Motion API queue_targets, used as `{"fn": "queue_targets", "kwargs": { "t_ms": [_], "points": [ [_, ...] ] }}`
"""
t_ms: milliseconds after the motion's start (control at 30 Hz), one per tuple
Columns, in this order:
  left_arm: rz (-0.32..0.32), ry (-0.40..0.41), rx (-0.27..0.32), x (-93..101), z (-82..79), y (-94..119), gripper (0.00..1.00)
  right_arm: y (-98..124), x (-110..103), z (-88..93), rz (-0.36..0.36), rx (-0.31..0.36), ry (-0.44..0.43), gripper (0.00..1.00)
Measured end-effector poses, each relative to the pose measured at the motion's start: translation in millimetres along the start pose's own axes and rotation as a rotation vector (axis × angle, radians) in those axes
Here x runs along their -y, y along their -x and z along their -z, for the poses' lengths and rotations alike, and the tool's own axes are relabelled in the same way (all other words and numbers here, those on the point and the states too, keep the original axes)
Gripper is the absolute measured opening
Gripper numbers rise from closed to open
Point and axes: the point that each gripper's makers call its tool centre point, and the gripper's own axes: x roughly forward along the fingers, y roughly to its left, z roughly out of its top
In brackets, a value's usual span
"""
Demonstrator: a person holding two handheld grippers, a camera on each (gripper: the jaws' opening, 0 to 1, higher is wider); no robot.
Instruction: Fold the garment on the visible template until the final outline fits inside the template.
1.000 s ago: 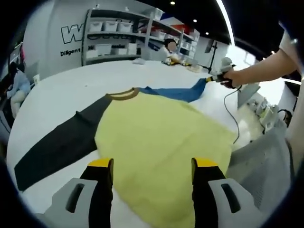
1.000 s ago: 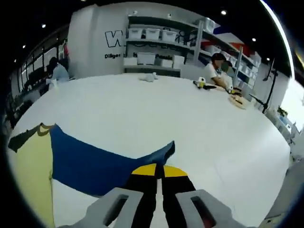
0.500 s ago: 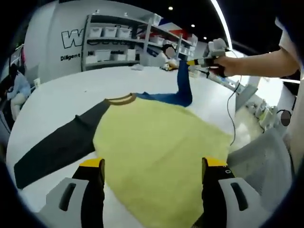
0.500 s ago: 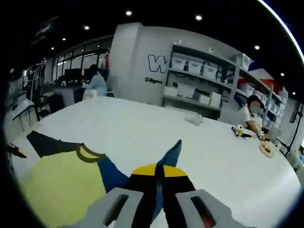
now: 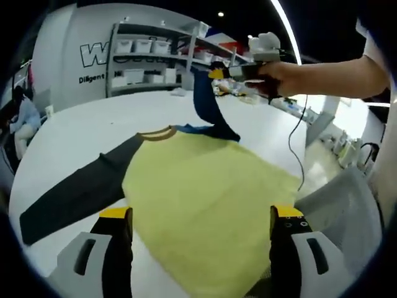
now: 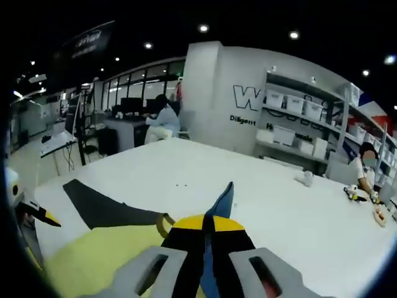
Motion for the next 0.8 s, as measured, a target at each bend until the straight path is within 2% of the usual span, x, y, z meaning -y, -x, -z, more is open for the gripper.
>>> {"fn": "queue_targets", "kwargs": {
  "t_ms": [167,333,467,567,633,700,800],
  "points": [
    [-0.01,0.011,0.001,-2.7,1.8,6,0.9,-28,-51,6.1,-0.074,-0.015,0.022,0.0],
    [-0.024,0.019,-0.009,-7.3,5.1,13,0.89,-55,-100,30.9,-0.132,-0.068,0.016,0.0],
    [-0.033,0.021,-0.017,-10.2,8.0,17,0.89,-69,-122,49.2,-0.16,-0.108,0.017,0.0],
    [-0.04,0.022,-0.018,-11.9,8.3,20,0.88,-74,-136,54.5,-0.182,-0.122,0.001,0.0],
    [-0.043,0.026,-0.02,-12.7,9.1,21,0.88,-77,-146,59.0,-0.212,-0.141,0.045,0.0],
    [-0.047,0.028,-0.022,-14.0,9.7,22,0.88,-78,-155,60.4,-0.219,-0.138,0.03,0.0],
    [-0.051,0.033,-0.02,-15.2,9.5,24,0.87,-79,-174,73.0,-0.269,-0.173,0.08,0.0]
  ]
}}
